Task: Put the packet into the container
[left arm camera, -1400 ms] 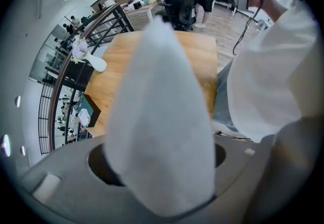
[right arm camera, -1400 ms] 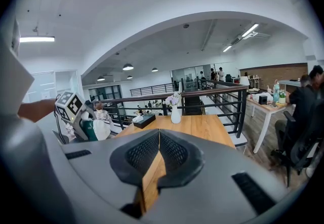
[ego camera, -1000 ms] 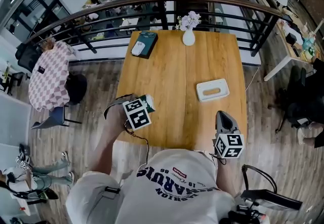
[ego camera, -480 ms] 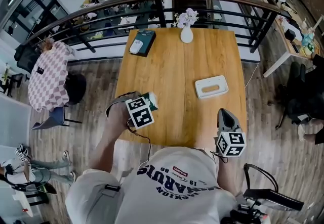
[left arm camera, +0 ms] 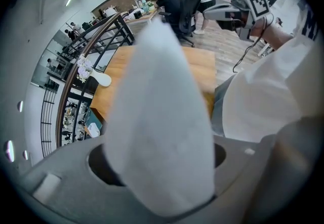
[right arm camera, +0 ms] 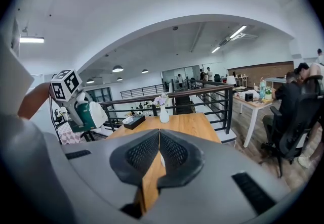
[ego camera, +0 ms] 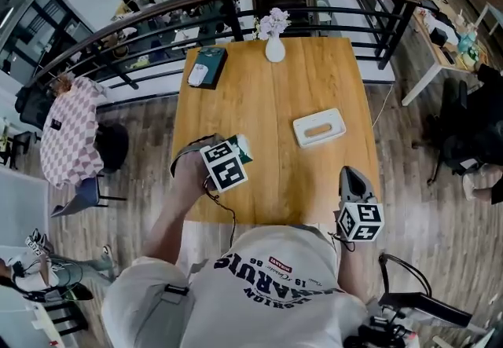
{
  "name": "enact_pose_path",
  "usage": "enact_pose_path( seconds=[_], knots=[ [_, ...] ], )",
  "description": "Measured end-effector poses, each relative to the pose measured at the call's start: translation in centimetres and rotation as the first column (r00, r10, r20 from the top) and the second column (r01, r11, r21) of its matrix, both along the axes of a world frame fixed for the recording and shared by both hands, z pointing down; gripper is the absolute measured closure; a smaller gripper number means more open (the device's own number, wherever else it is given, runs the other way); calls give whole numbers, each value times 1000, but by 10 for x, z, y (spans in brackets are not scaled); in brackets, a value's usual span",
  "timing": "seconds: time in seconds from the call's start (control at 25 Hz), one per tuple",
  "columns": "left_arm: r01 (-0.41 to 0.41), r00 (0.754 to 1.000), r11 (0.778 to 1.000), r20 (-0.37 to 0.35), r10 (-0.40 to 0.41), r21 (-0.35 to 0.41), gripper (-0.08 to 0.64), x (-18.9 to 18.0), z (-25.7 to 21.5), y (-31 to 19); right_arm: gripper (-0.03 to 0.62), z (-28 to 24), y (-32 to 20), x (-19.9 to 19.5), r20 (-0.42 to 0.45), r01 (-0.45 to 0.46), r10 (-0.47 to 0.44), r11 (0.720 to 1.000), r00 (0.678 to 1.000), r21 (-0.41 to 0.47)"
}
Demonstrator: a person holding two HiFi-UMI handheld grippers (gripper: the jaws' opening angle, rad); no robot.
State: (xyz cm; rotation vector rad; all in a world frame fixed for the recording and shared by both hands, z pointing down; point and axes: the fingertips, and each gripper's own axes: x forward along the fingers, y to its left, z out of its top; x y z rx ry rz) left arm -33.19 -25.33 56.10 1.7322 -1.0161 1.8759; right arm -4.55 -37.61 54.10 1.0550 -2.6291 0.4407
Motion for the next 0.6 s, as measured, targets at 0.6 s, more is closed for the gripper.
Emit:
enact_pose_path(
  seconds=[0.6],
  knots=[
    [-123,992,992,-3,123,13,256,65,22,-125,583,6,-5,96,-6,-244,244,970,970,-20]
  ],
)
